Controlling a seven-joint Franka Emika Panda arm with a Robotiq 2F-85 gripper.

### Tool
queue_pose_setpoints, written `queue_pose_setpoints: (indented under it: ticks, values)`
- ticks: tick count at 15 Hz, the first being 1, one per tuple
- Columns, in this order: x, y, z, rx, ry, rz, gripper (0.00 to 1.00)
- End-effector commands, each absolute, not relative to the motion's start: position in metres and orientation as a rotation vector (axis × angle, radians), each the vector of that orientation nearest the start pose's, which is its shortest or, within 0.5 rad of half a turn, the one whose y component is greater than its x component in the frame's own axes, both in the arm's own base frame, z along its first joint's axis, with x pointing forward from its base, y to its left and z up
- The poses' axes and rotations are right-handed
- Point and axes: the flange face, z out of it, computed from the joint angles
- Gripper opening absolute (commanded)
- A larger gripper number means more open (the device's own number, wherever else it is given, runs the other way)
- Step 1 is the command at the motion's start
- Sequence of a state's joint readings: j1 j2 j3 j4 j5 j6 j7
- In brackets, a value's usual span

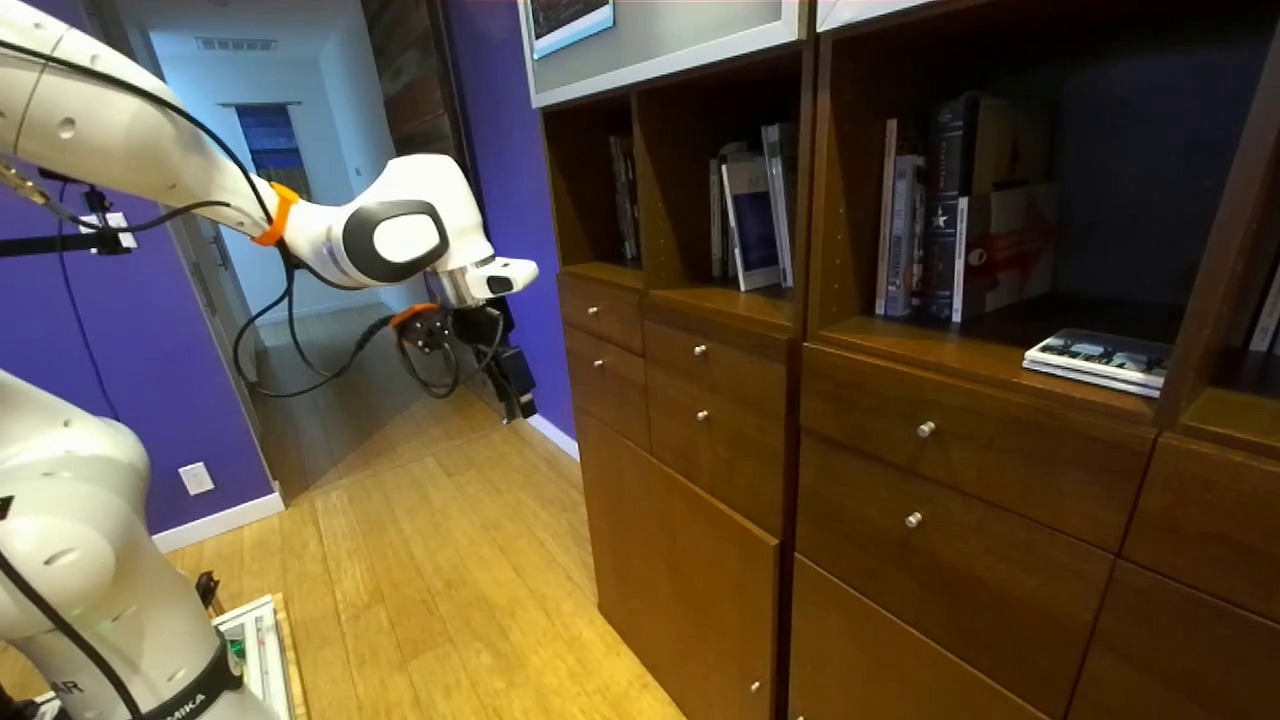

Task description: Open the far left bottom drawer of the cabinet

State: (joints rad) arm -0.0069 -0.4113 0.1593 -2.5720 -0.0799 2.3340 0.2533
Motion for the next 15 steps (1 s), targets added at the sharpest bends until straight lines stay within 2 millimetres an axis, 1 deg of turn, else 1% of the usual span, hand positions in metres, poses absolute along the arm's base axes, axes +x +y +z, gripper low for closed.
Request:
queue_pose_setpoints:
  ticks: [1, 3, 6, 8, 10, 12, 13, 14, 15]
  values:
    - [0.44, 0.12, 0.433, -3.128, 0.099, -0.35, 1.0]
    - [0.453, 0.156, 0.436, -3.072, 0.113, -0.327, 1.0]
    - [0.47, 0.206, 0.445, -2.999, 0.209, -0.274, 1.0]
    - [0.479, 0.231, 0.448, -2.973, 0.256, -0.263, 1.0]
    - [0.489, 0.252, 0.449, -2.956, 0.284, -0.262, 1.0]
    - [0.498, 0.269, 0.443, -2.941, 0.296, -0.269, 1.0]
    - [0.502, 0.278, 0.439, -2.93, 0.281, -0.27, 1.0]
    - [0.508, 0.285, 0.434, -2.922, 0.256, -0.308, 1.0]
    - [0.515, 0.288, 0.427, -2.937, 0.214, -0.343, 1.0]
